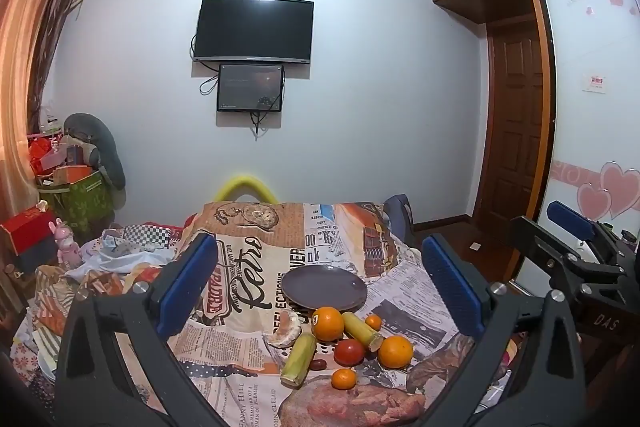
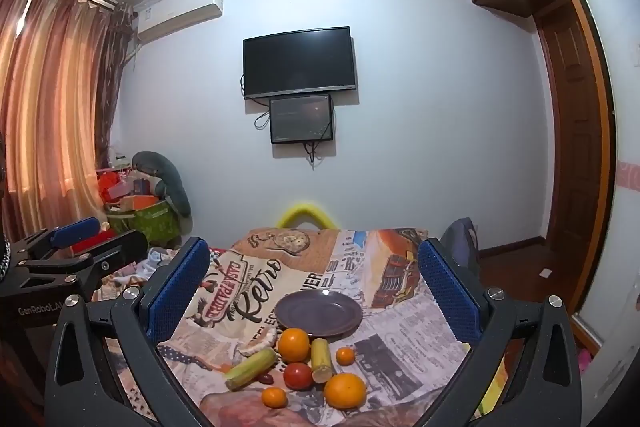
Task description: Organize fruits
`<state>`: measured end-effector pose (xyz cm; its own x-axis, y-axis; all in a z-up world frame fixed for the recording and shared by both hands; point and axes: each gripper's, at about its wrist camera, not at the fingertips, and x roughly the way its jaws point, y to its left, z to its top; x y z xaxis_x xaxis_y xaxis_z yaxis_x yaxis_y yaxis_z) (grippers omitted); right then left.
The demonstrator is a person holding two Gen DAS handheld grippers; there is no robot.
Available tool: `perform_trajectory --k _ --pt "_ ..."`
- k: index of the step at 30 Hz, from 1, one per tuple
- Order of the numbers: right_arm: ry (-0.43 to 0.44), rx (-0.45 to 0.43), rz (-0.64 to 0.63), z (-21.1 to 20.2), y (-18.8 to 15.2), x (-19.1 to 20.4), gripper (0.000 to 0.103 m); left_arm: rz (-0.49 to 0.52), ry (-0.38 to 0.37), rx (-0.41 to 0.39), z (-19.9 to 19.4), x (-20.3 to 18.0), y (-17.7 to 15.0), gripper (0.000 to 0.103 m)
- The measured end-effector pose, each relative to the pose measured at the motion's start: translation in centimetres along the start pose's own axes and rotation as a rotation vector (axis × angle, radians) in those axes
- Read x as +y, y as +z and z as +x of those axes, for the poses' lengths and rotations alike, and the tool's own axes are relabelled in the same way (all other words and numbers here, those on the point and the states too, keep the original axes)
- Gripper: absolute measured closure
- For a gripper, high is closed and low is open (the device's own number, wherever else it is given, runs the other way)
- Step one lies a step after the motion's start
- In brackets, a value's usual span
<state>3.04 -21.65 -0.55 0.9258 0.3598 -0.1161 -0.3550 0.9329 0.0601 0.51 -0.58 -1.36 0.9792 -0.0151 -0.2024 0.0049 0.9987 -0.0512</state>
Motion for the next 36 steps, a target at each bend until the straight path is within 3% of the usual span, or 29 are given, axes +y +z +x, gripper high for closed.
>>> perform_trajectory --k 36 --pt "0.003 0.000 -0.008 0.23 0.05 -0.09 0.000 -0.004 0.002 -0.003 -0.24 0.45 0.65 0.000"
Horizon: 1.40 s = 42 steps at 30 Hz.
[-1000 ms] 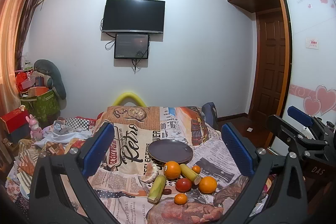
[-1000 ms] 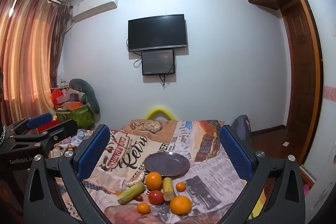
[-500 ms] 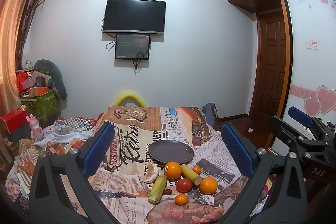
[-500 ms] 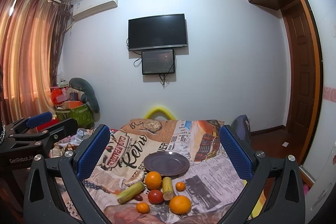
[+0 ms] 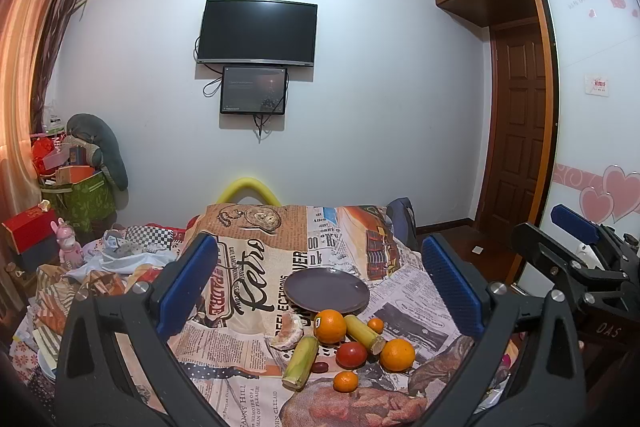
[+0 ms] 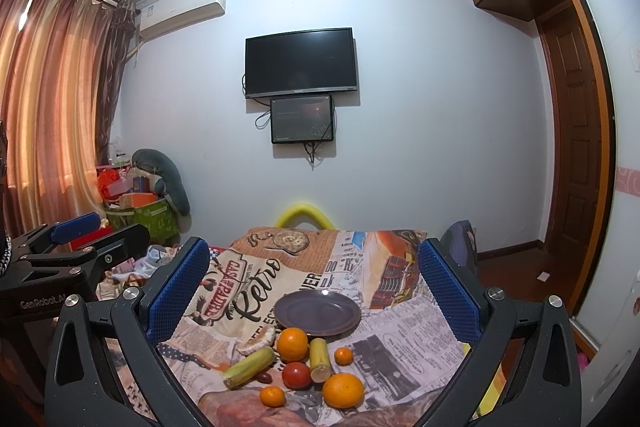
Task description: Organize fruits
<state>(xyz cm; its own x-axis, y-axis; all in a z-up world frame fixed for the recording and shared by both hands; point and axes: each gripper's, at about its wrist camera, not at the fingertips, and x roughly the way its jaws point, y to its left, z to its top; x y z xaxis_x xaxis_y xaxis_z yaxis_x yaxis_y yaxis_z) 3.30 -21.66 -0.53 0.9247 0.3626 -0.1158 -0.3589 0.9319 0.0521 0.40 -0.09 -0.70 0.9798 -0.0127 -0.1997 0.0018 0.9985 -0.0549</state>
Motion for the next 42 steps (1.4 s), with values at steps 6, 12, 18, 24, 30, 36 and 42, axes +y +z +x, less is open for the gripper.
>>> perform_trajectory --k 6,12,18,24,30,36,42 --pt "0.003 0.001 0.001 0.0 0.1 -0.1 0.000 -0.001 0.000 -0.001 0.0 0.0 0.0 0.000" --pt "0.002 0.002 0.001 0.0 0.1 -0.1 0.000 -0.001 0.000 -0.002 0.1 -0.1 0.0 0.000" --pt "0.002 0.001 0.001 0.0 0.0 0.0 0.000 -0.001 0.000 -0.002 0.1 -0.1 0.1 0.000" --pt "0.002 0.001 0.002 0.0 -0.1 -0.1 0.000 -0.001 -0.001 -0.001 0.1 -0.1 0.1 0.000" --pt "0.003 0.004 0.000 0.0 -0.1 0.0 0.000 0.000 0.000 -0.001 0.1 -0.1 0.0 0.000" --pt "-0.014 0.022 -0.014 1.1 -0.7 -0.3 0.000 0.000 0.000 0.016 1.1 -0.2 -0.1 0.000" --pt "-0.037 0.077 -0.025 3.1 -1.9 -1.1 0.000 -0.008 0.012 0.074 4.1 0.4 -1.0 0.000"
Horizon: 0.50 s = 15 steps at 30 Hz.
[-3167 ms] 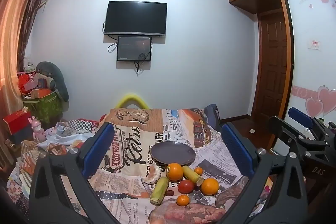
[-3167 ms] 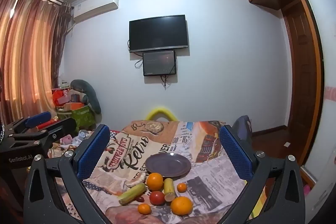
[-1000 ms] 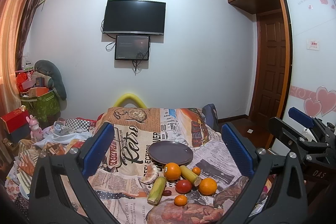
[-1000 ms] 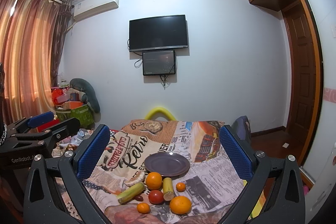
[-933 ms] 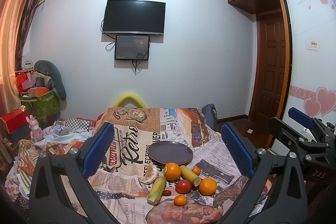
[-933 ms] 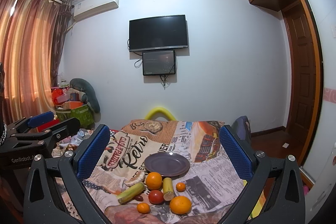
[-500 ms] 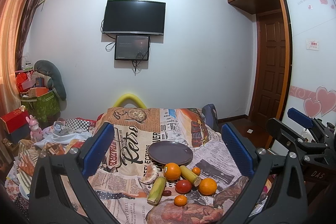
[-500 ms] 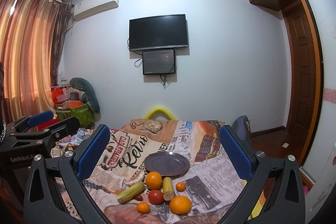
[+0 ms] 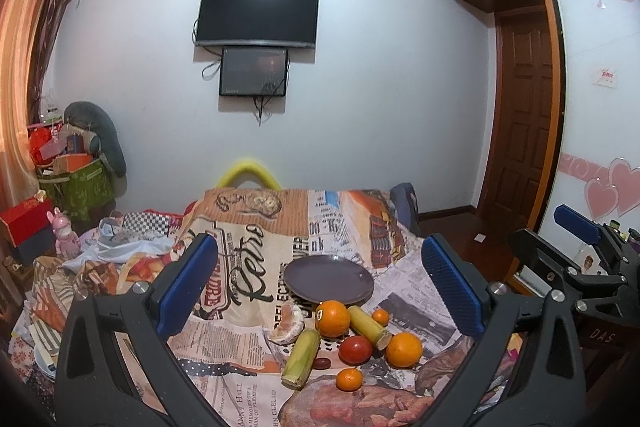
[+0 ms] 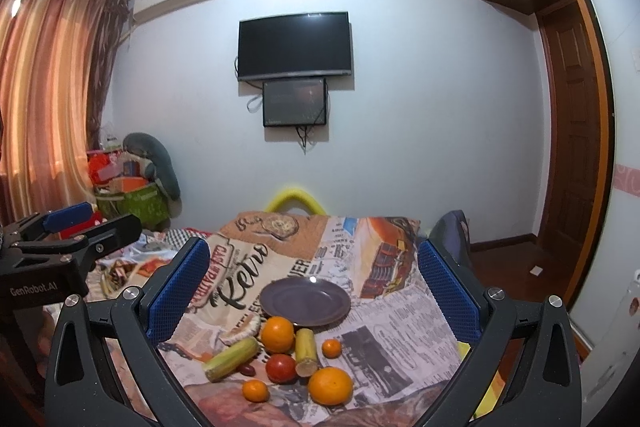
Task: Organize fruits
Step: 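Grasp the yellow cob with the left tool while the right tool grasps the large orange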
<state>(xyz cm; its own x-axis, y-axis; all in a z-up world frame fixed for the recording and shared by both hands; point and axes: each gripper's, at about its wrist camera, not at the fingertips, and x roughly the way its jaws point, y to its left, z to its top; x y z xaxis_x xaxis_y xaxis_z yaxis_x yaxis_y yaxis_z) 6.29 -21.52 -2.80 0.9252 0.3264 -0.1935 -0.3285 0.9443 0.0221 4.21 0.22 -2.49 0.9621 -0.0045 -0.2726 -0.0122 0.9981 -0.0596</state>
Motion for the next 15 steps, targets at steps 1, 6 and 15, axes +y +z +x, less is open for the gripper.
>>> perform_trajectory --k 1,6,15 --pt "-0.001 0.016 -0.003 0.5 -0.3 -0.1 0.000 -0.001 0.002 0.013 0.6 0.1 -0.2 0.000" --pt "-0.027 0.091 -0.032 2.8 -1.7 -0.9 0.000 -0.008 0.007 0.075 3.6 1.0 -1.3 0.000" --pt "-0.025 0.328 -0.012 7.8 -5.9 -3.5 0.000 -0.023 0.002 0.284 11.3 3.4 -5.3 0.000"
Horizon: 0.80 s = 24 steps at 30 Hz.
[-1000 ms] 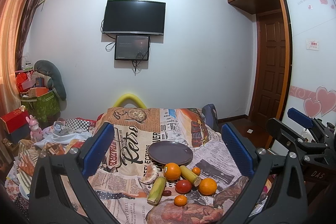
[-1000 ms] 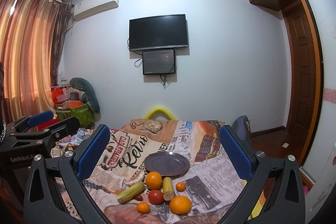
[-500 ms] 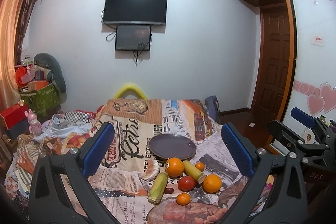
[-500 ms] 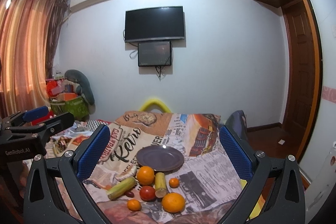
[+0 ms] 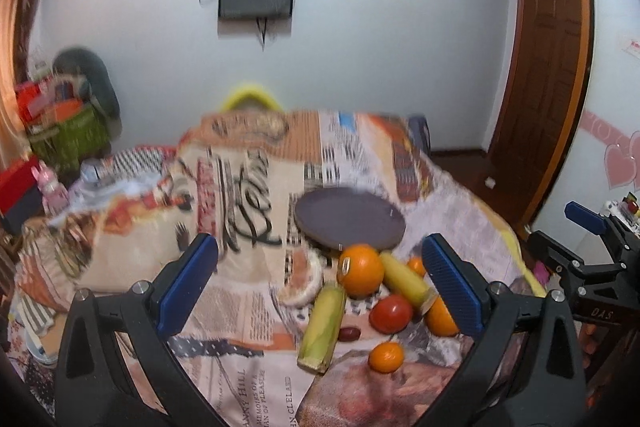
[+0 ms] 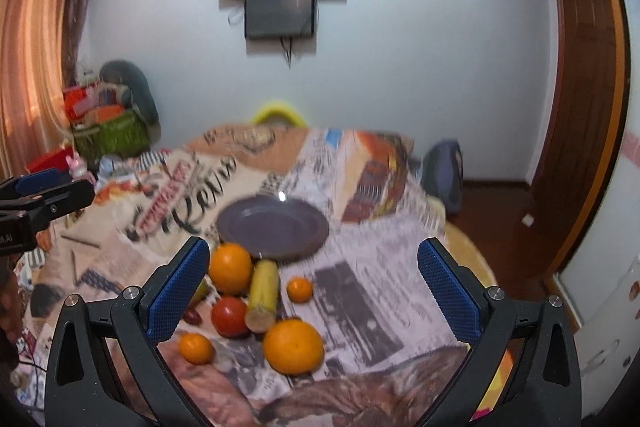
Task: Organize fruits
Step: 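Grasp the yellow cob with the left tool while the right tool grasps the large orange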
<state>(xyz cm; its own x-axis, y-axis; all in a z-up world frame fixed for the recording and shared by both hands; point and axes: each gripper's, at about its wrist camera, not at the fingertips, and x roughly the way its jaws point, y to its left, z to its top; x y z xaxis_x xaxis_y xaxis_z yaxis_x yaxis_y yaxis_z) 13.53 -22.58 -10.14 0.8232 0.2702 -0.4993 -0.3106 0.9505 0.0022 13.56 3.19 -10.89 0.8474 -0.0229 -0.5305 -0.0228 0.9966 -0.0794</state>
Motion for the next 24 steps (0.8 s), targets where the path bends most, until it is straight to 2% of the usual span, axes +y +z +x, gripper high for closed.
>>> perform_trajectory --k 4,11,15,21,24 --pt "0.024 0.088 0.011 2.2 -1.1 -1.0 0.000 -0.024 0.007 0.097 3.3 1.2 -1.2 0.000" --pt "0.056 0.220 -0.014 5.4 -3.2 -1.4 0.000 -0.023 0.015 0.220 7.6 2.5 -3.2 0.000" --pt "0.092 0.297 0.003 7.5 -4.3 -1.4 0.000 -0.009 -0.001 0.288 9.3 2.2 -4.4 0.013" --pt "0.160 0.368 0.020 9.0 -5.7 -1.1 0.000 0.010 -0.030 0.368 11.6 1.7 -5.7 0.016" --pt "0.165 0.380 0.035 9.5 -6.2 -1.1 0.000 -0.010 -0.041 0.396 12.6 1.8 -6.1 0.023"
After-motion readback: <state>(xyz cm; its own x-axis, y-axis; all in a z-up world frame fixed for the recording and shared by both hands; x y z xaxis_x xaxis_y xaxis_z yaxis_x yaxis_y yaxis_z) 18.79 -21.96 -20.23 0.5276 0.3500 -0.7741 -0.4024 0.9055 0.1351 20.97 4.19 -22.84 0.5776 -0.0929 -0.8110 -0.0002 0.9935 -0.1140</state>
